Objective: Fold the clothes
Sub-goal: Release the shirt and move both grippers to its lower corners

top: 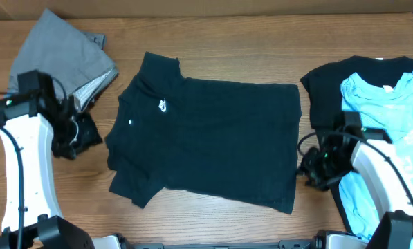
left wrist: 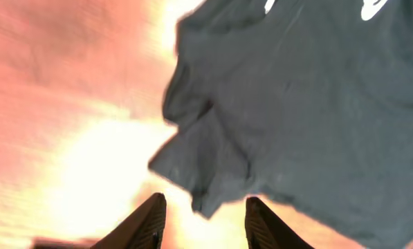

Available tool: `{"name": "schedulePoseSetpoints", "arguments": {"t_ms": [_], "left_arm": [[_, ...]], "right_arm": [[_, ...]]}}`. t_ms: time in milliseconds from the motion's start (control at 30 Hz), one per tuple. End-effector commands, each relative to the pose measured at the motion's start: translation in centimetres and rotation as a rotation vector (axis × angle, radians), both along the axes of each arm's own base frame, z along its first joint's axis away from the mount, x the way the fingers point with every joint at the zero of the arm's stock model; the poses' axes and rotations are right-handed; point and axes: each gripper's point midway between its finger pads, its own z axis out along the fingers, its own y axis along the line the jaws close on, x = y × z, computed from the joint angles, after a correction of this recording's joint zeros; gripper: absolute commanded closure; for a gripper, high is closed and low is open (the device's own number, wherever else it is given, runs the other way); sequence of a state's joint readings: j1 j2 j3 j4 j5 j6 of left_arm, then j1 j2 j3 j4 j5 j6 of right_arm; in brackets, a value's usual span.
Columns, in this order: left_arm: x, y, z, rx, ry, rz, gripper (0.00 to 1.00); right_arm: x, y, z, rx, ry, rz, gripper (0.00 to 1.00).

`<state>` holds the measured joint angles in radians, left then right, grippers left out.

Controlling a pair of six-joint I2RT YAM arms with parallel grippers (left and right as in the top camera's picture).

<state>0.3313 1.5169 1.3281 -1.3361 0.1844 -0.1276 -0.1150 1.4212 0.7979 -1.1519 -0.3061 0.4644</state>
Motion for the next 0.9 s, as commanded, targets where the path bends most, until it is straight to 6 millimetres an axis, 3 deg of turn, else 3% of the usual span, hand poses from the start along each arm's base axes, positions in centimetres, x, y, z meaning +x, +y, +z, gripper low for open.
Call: {"name": "schedulePoseSetpoints", "arguments": {"t_ms": [0,167,300,433,667,800,867], "left_arm": [[-2.3,-1.3,-2.3,-0.079,0.087,0.021,0.58],[-4.5,-2.1,-5.4,-0.106,0.167,0.024,0.57],[-6.0,-2.5,-7.3,-0.114,0.212,0.041,0.55],[-6.0,-2.6,-8.0,-0.115,0.208,0.050,0.50],[-5.8,-2.5,-8.3,-0.110,0.197,0.048,0.46],[-5.8,-2.5,-8.5,-0.109,0.196,0.048,0.44],[-6.0,-2.6,-8.8,-0.111,0.202,0.048,0.44]], "right_arm": [[-2.5,0.3,-1.5,-0.002,0.084,-0.036,0.59],[-4.2,1.6,-3.4,0.060,0.124,-0.107,0.51],[-5.1,2.2,-4.9,0.088,0.118,-0.120,0.52],[-5.4,2.3,-5.3,0.092,0.120,-0.121,0.53],[-5.1,2.2,-5.5,0.089,0.101,-0.120,0.69],[-4.6,2.1,-5.6,0.081,0.079,-0.118,0.93],[-4.6,2.1,-5.6,0.082,0.077,-0.118,0.96]]}}
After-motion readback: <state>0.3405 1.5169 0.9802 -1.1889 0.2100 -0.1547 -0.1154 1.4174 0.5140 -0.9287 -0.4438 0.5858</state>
